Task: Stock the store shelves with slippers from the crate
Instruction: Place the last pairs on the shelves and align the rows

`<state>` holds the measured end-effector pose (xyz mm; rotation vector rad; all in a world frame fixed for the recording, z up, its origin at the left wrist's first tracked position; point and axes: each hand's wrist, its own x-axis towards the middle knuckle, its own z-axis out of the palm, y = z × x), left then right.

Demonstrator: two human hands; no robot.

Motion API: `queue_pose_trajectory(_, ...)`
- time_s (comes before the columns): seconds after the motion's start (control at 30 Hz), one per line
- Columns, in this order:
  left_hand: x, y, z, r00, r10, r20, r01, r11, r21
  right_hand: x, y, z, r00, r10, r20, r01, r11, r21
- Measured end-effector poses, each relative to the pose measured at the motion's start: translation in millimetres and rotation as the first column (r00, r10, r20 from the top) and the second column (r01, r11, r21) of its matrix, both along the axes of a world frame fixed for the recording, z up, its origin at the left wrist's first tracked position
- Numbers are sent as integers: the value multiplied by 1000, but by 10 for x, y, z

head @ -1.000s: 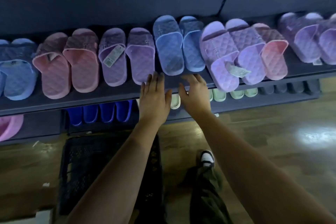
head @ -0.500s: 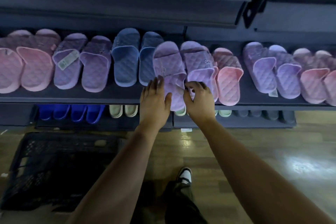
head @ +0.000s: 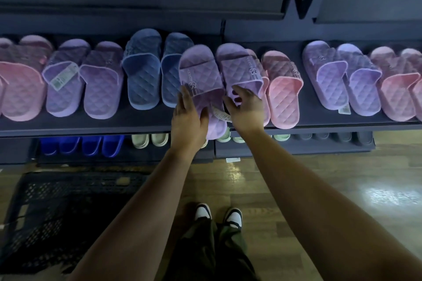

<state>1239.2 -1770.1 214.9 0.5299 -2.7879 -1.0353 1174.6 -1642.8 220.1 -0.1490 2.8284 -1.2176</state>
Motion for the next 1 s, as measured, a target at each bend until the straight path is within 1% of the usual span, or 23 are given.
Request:
queue_pose_trajectory(0.07, -52, 8, -28, 1000, 10, -28, -9, 1000, 25, -25, -52, -10, 998, -53, -28, 51, 997, -64)
queue_pose_trajectory(0.13, -64, 22, -38, 999, 15, -48, -15, 1000, 6, -33, -86, 24, 993, -111, -27, 108, 990, -88)
queue_pose_trajectory(0.3, -59, 69, -44, 995, -29, -92, 27, 999, -19, -118, -64, 183, 973, -220, -70, 207, 965, -159)
queue_pose_trajectory(0.47, -294, 264, 28, 976, -119, -180, 112, 993, -47, -309, 249, 207, 948, -301, -100, 284, 947, -151)
queue_pose_trajectory(0.57, -506, 441, 95, 973, -173, -150, 174, 985, -3, -401, 439, 198, 934, -331, -132, 315, 941, -125)
queue_pose_trajectory(0.67, -709, 585, 97, 972, -210, -102, 212, 977, 7, -488, 586, 256, 929, -356, -105, 343, 931, -126)
queue_pose_trajectory(0.73, -824, 665, 81, 967, -235, -98, 236, 972, -2, -558, 684, 251, 934, -344, -94, 331, 935, -130)
queue_pose_trajectory(0.83, -929, 746, 44, 962, -267, -60, 268, 963, 4, -621, 788, 177, 967, -243, -72, 241, 970, -33)
queue_pose_trajectory(0.9, -945, 747, 31, 957, -287, -31, 287, 958, 8, -628, 800, 117, 972, -222, -79, 227, 972, 56)
queue_pose_trajectory(0.93, -933, 726, 29, 955, -295, -21, 295, 955, 12, -617, 779, 100, 964, -247, -102, 255, 964, 69)
queue_pose_trajectory(1.0, -874, 649, 54, 945, -326, -6, 326, 945, 7, -559, 688, 100, 934, -328, -141, 334, 942, 18)
